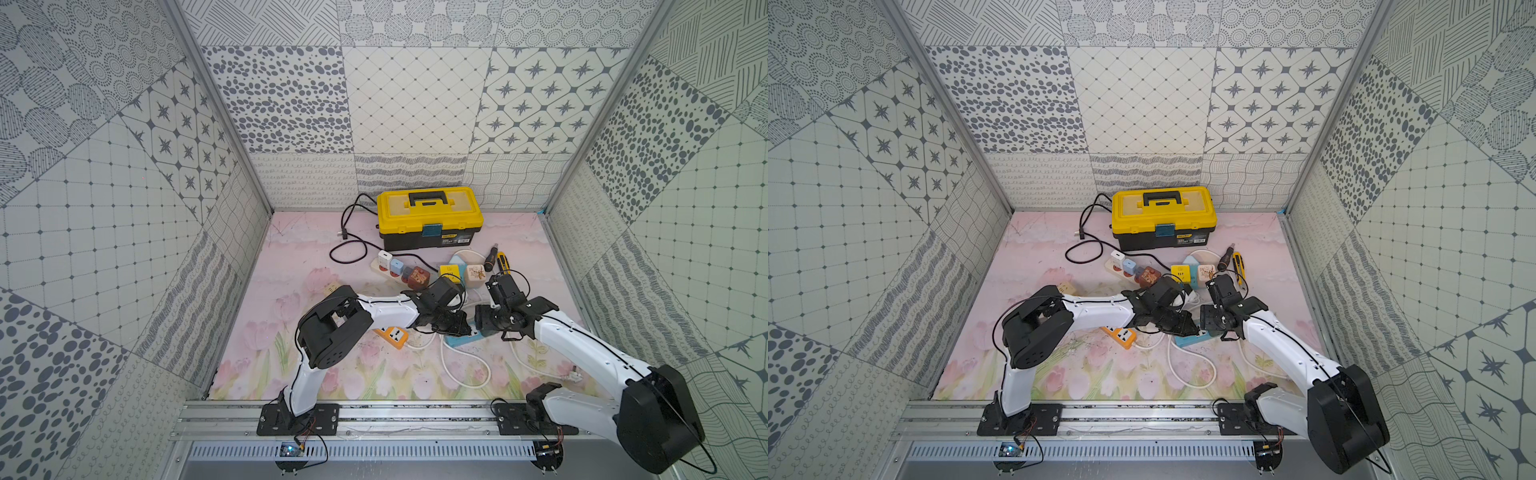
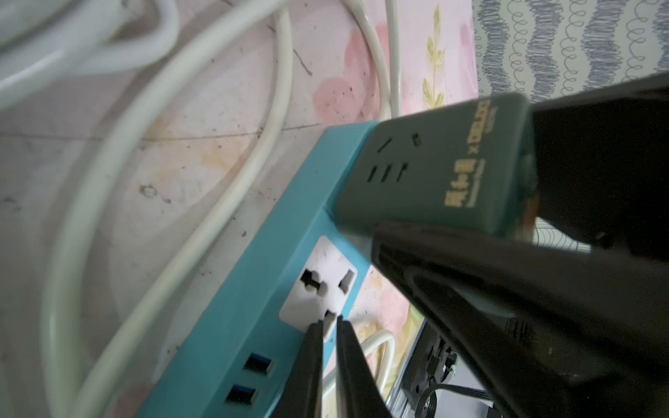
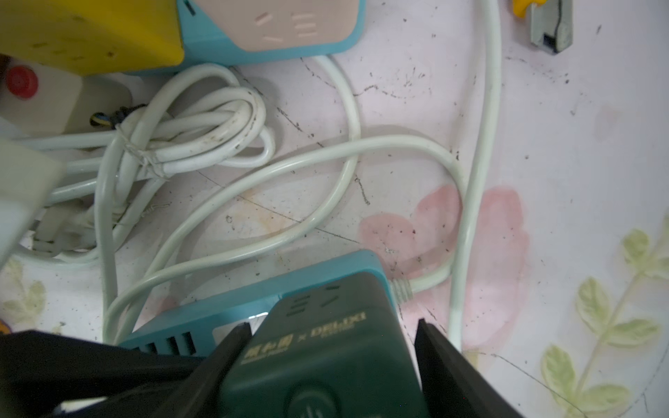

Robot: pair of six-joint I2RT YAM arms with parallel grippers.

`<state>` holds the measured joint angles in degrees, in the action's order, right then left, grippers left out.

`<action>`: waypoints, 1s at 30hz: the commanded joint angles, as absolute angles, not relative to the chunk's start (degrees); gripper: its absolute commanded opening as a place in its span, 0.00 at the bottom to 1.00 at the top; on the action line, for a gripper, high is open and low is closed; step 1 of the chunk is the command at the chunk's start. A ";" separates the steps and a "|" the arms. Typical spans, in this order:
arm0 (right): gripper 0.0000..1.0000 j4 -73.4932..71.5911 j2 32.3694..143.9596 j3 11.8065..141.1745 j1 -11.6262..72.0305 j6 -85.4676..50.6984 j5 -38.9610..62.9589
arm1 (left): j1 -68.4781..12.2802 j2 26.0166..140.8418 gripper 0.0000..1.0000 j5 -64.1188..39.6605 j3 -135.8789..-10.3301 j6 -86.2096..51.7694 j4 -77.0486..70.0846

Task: Pull the plug off the socket
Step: Remove the plug from the socket.

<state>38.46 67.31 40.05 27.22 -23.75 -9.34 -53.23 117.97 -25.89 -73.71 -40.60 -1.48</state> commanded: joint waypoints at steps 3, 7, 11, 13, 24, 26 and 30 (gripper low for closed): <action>0.47 41.76 67.80 45.30 32.60 -25.38 -17.31 | -51.21 119.97 0.13 -21.40 -70.66 -43.89 5.63; 0.37 44.86 65.93 44.88 28.50 -27.70 -21.60 | -50.07 119.88 0.13 -21.27 -68.63 -43.60 5.97; 0.35 43.52 63.81 43.52 26.32 -28.72 -17.21 | -49.85 120.32 0.13 -22.05 -67.34 -43.64 5.29; 0.34 41.89 63.55 42.61 26.76 -28.88 -13.33 | -49.86 120.58 0.13 -22.78 -67.31 -43.46 5.22; 0.34 37.53 63.59 44.16 33.27 -31.78 -18.10 | -52.71 119.88 0.14 -25.52 -72.83 -37.00 11.24; 0.34 37.44 64.02 44.99 31.24 -31.26 -15.49 | -53.59 120.53 0.14 -25.01 -73.87 -35.63 13.40; 0.34 36.87 64.51 44.54 25.51 -30.03 -9.35 | -54.02 121.03 0.14 -24.51 -72.03 -34.91 12.95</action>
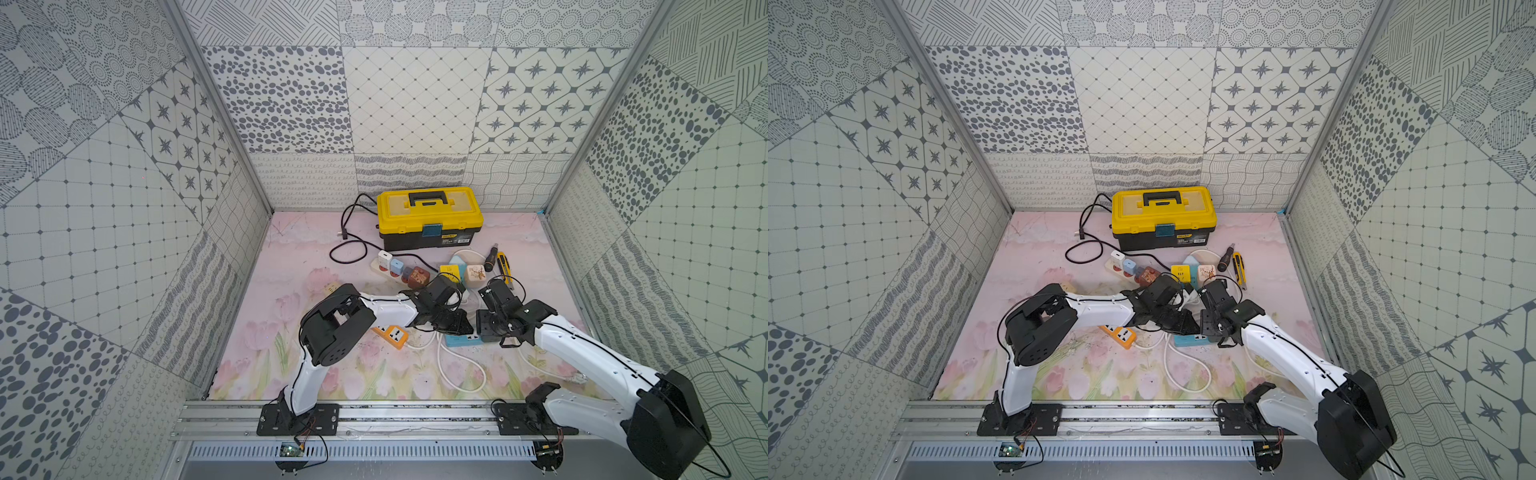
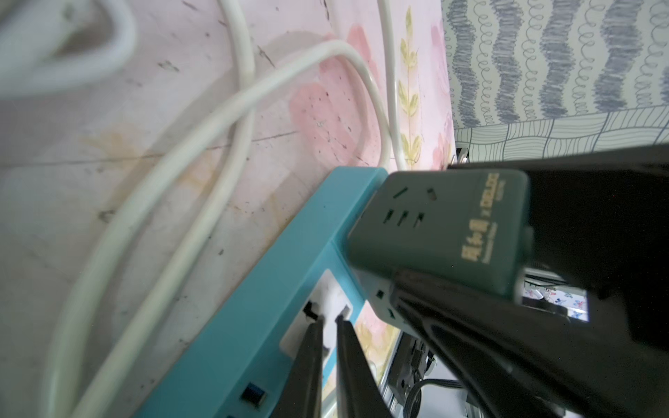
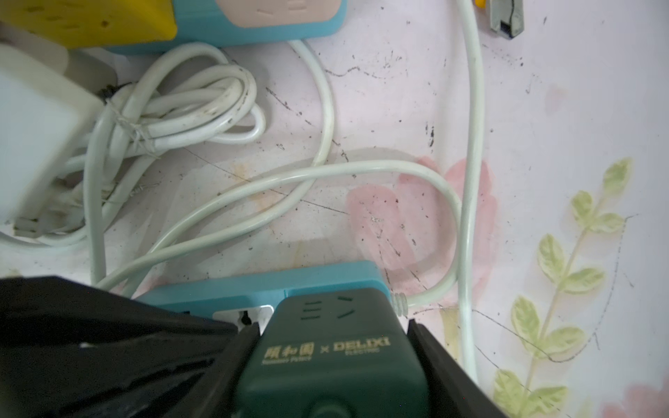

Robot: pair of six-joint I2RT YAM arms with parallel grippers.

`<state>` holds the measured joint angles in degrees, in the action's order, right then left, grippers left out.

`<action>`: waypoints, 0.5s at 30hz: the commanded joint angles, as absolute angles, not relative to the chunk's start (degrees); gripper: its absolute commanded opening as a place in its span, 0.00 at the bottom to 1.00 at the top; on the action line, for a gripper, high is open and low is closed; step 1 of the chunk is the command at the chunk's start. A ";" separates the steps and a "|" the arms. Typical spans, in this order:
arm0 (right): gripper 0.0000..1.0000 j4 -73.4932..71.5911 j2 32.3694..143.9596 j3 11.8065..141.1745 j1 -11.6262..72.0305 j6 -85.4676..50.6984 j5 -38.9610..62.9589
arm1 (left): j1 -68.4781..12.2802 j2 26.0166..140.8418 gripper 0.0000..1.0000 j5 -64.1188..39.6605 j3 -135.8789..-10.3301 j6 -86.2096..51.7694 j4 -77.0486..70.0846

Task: Pull the plug off the socket
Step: Remove the plug from the socket.

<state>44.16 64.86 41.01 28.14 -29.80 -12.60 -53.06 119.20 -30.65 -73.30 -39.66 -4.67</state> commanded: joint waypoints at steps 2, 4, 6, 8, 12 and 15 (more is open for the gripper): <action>0.33 36.69 64.36 44.01 23.81 -29.64 -7.54 | -54.04 121.19 0.14 -23.75 -70.96 -34.66 13.00; 0.33 36.56 63.62 43.40 23.63 -29.55 -6.04 | -53.94 121.61 0.14 -22.75 -70.24 -34.58 13.33; 0.31 36.12 61.53 42.58 24.55 -29.34 -4.94 | -53.71 122.47 0.14 -22.33 -70.05 -34.86 13.63; 0.31 36.59 58.61 41.96 28.32 -29.73 -8.87 | -53.20 123.33 0.14 -22.50 -69.98 -35.47 13.84; 0.31 42.21 55.02 43.08 35.35 -32.49 -18.30 | -52.33 123.52 0.14 -22.62 -69.70 -35.94 13.62; 0.31 46.11 53.73 44.71 35.93 -33.90 -22.24 | -51.81 122.97 0.14 -22.84 -69.96 -35.62 13.70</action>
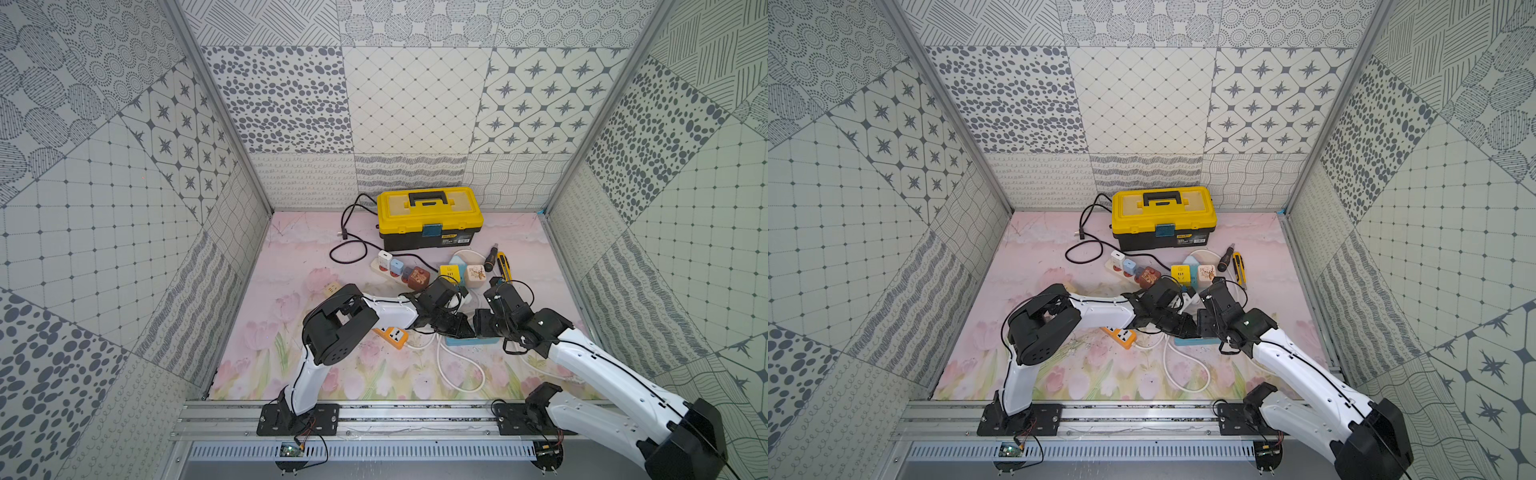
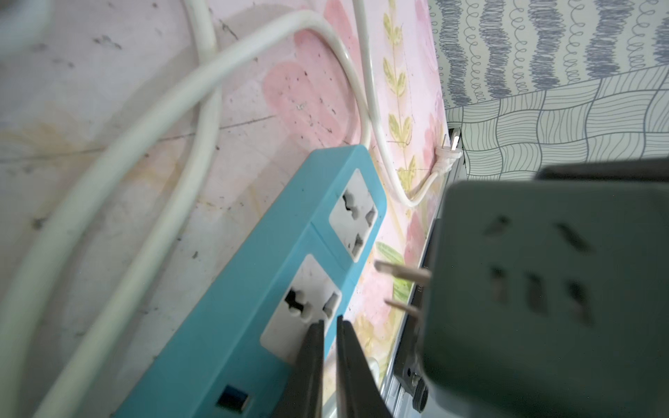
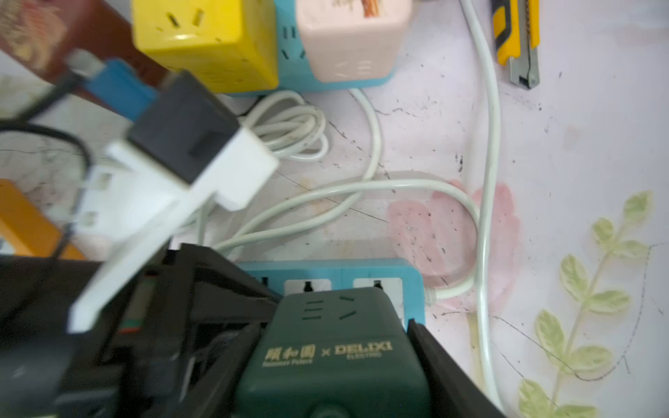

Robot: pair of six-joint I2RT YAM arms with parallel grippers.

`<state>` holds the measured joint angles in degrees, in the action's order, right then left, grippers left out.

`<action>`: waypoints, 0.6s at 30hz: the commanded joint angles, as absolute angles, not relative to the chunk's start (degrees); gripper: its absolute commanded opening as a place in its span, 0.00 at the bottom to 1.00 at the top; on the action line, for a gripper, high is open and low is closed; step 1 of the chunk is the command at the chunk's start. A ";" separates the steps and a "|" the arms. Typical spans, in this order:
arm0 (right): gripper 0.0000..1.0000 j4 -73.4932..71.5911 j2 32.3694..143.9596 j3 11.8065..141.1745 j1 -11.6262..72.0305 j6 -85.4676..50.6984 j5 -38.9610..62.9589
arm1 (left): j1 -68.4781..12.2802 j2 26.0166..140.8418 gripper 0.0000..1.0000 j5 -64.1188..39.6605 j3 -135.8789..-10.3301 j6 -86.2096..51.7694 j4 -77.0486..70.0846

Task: Pull the plug off the socket
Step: Remove the plug from the socket.

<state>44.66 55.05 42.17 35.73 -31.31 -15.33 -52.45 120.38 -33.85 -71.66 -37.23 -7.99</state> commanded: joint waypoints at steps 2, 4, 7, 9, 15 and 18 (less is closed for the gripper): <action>0.31 48.05 53.04 45.89 35.95 -34.21 -23.64 | -51.57 122.08 0.14 -23.86 -70.43 -35.33 13.28; 0.31 48.76 51.40 46.73 35.91 -34.14 -24.42 | -51.42 120.37 0.15 -25.83 -71.63 -34.35 12.69; 0.31 47.38 47.16 46.51 35.66 -33.45 -24.48 | -51.48 115.86 0.19 -28.48 -73.65 -32.67 11.37; 0.31 44.70 43.43 45.11 35.05 -32.98 -22.99 | -51.44 111.98 0.24 -29.26 -74.39 -31.29 10.10; 0.32 34.46 34.04 39.93 29.08 -33.75 -8.22 | -51.44 98.56 0.43 -23.13 -71.10 -25.89 7.48; 0.32 28.39 32.04 37.37 24.80 -36.34 2.08 | -51.09 90.77 0.51 -16.03 -63.85 -23.63 4.46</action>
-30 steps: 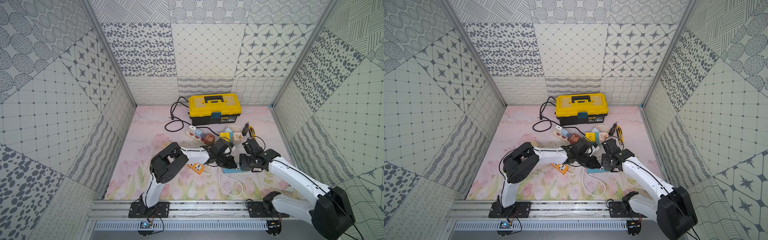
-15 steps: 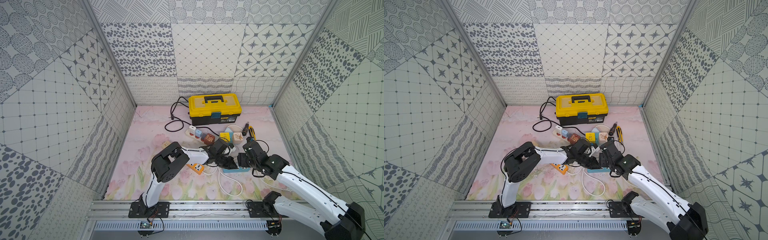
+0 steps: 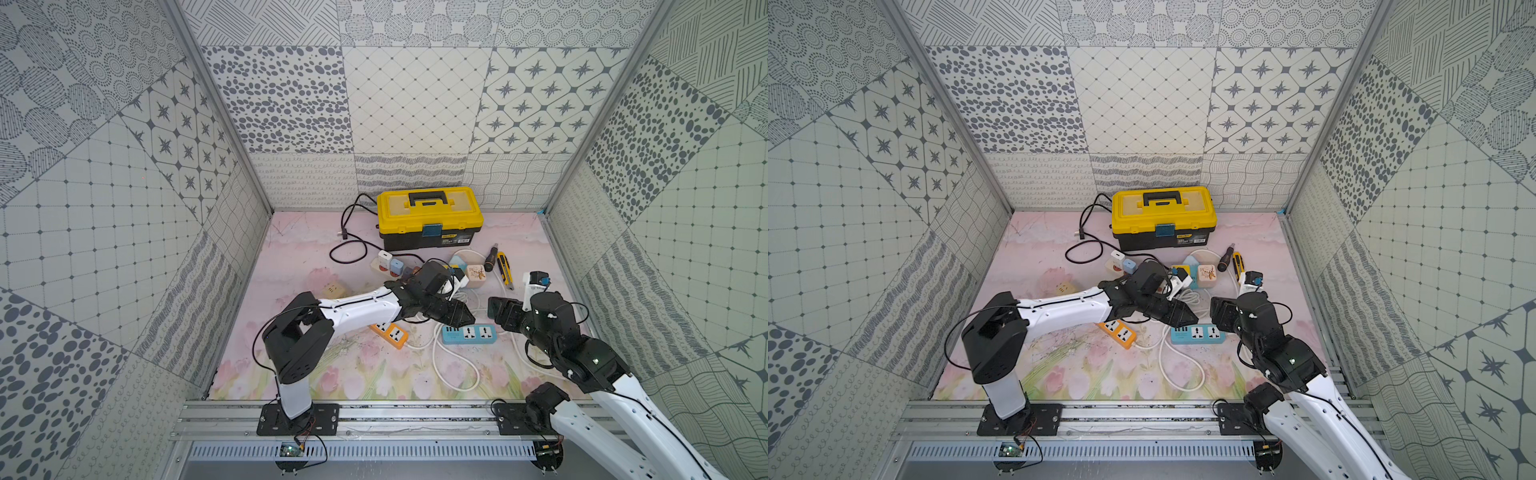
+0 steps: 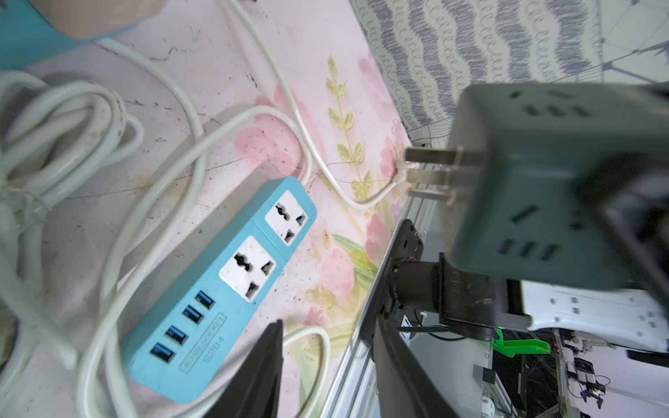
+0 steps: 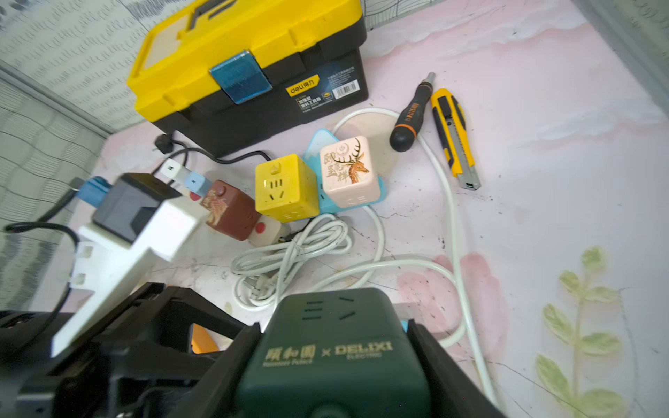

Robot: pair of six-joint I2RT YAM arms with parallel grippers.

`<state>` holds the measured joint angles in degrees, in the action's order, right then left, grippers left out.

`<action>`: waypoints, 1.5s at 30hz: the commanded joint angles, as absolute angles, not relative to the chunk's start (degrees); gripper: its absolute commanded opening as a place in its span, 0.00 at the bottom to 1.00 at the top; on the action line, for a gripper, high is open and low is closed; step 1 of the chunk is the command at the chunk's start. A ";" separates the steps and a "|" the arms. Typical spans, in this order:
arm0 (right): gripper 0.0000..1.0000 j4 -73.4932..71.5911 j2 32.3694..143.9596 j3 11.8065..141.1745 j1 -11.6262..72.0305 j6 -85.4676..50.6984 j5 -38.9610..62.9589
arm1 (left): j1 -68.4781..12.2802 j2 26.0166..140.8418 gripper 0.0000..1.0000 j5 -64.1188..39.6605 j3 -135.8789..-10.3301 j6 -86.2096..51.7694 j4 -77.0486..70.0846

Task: Pull the plug off the socket
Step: Remove the plug from the socket, then place the plug at the center of the board.

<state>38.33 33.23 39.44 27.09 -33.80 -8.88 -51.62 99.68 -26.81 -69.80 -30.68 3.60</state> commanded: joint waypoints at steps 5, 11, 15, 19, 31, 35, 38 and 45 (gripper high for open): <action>0.33 11.31 33.97 31.45 17.81 -44.64 22.04 | -46.35 76.48 0.62 -9.35 -49.54 -25.22 -3.87; 0.33 -9.28 43.28 27.50 16.92 -54.09 34.73 | -38.96 59.67 0.99 -4.58 -35.63 -27.07 -11.71; 0.33 -17.70 50.86 27.02 18.50 -57.74 37.84 | -33.89 52.14 1.00 -3.12 -33.07 -30.73 -8.46; 0.34 -18.35 57.95 29.64 25.07 -55.54 34.52 | -30.02 47.83 1.00 -3.32 -33.06 -34.36 -3.76; 0.36 -20.78 88.99 49.42 46.32 -49.73 27.61 | -29.48 31.17 1.00 7.73 -33.96 -32.54 6.27; 0.37 -17.76 99.04 58.66 50.77 -48.00 26.82 | -29.53 27.71 1.00 9.68 -34.27 -31.69 8.71; 0.37 -14.29 106.34 66.08 53.79 -47.13 26.38 | -29.54 26.25 1.00 10.61 -34.46 -31.41 10.12; 0.41 -5.23 121.94 84.11 59.85 -44.56 27.08 | -29.51 24.55 1.00 11.08 -34.25 -31.41 11.00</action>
